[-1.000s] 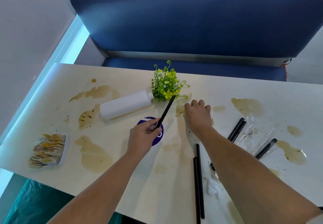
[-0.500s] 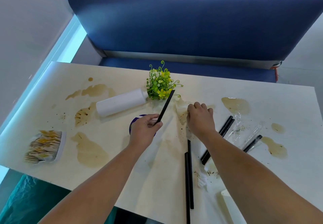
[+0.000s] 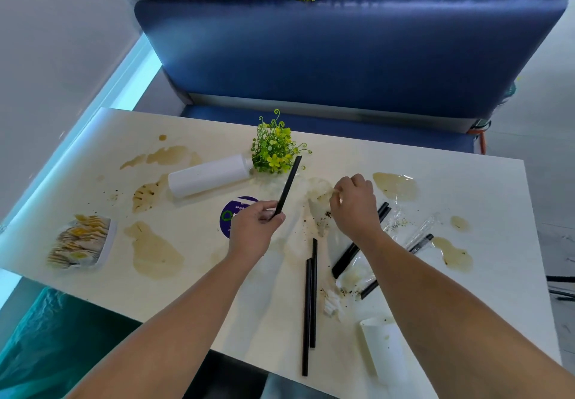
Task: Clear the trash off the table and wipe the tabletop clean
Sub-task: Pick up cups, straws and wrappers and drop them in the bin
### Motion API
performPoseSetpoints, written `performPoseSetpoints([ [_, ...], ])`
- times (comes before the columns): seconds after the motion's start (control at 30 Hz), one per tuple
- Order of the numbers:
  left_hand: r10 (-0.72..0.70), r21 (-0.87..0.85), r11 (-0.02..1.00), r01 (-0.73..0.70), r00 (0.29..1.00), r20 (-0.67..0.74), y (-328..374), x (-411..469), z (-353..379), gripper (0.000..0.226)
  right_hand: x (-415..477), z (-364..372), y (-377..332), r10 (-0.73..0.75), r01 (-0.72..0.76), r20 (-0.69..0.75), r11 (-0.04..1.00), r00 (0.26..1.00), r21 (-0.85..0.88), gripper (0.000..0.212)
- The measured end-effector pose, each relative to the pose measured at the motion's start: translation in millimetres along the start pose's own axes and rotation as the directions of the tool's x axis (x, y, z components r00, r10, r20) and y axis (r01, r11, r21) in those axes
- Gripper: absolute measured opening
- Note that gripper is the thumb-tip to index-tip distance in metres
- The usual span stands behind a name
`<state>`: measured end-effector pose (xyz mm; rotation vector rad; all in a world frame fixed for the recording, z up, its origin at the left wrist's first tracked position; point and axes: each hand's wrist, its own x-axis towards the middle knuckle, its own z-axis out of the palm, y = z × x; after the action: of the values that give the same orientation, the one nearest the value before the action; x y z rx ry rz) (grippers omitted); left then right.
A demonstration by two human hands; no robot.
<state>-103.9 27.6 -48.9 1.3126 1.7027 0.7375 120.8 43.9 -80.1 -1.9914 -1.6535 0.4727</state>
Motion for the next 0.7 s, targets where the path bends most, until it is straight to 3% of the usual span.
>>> performPoseSetpoints([
  [0.37, -0.051, -0.007, 0.999, 0.051, 0.998, -0.027, -2.0, -25.9, 14.0, 0.031, -9.7, -12.3, -3.9, 0.022, -0.021, 0.001, 0.941, 1.0, 0.338, 0.012],
  [0.6, -0.032, -0.039, 0.999, 0.03, 0.998, -0.06, 4.3, -28.9, 12.8, 0.029, -8.1, -19.7, -20.7, 0.225, -0.338, 0.261, 0.745, 0.939, 0.575, 0.011],
  [0.7, -0.024, -0.058, 0.998, 0.019, 0.997, -0.076, 5.6, -30.4, 9.9, 0.024, -8.2, -21.1, -28.8, 0.267, -0.403, 0.302, 0.653, 0.915, 0.642, 0.008],
])
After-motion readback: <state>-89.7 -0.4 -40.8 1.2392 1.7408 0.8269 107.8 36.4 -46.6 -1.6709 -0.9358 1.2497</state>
